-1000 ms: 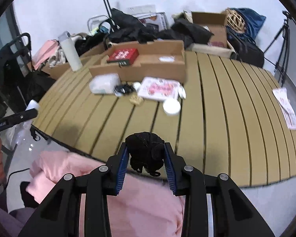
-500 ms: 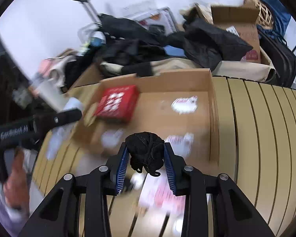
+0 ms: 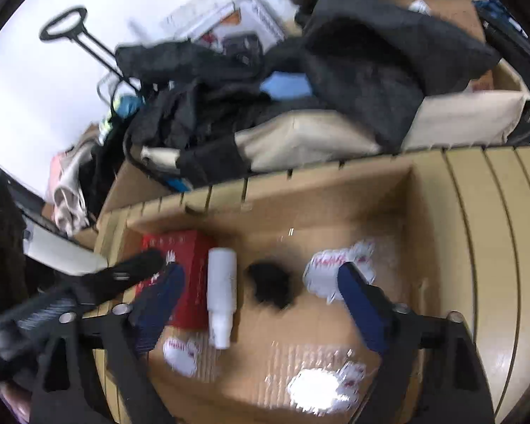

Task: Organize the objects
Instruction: 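Carry the cloth and bottle into the cardboard tray and open both grippers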

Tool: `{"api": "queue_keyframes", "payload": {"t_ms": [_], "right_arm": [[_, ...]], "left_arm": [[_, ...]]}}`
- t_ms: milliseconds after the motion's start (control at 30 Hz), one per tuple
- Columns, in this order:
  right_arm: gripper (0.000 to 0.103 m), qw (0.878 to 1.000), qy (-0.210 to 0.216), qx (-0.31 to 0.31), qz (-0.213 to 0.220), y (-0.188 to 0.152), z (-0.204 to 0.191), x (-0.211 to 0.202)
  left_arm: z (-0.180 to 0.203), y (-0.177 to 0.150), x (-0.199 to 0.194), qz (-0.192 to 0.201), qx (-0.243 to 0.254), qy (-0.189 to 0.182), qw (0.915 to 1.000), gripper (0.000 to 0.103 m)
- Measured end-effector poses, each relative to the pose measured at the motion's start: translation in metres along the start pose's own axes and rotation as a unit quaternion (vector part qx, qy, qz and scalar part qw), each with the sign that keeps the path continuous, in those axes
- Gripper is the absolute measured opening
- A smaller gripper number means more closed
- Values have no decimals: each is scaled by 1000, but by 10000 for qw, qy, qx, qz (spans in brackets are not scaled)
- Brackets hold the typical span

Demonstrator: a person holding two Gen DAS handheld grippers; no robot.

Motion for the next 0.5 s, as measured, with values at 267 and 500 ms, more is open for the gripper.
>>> {"api": "queue_keyframes", "payload": {"t_ms": [267,500], "right_arm": [[91,9979,-519,-381,6,1,-15,-31],[91,9854,-1371,-999,119,-14,-10,-90]], "left_arm": [[-11,3,-26,-252,849,1435,9857,95],[-28,-26,-73,-346,1013,1690,9798,95]]}}
Point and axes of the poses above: each gripper's, at about its wrist camera, not at the fingertips, and x roughly the way its jaws point, z to its right, y to its top, the point moved 2 cm from there along x, roughly the way its jaws point, and after that the axes turned 9 degrees about x, right-handed, at the moved point
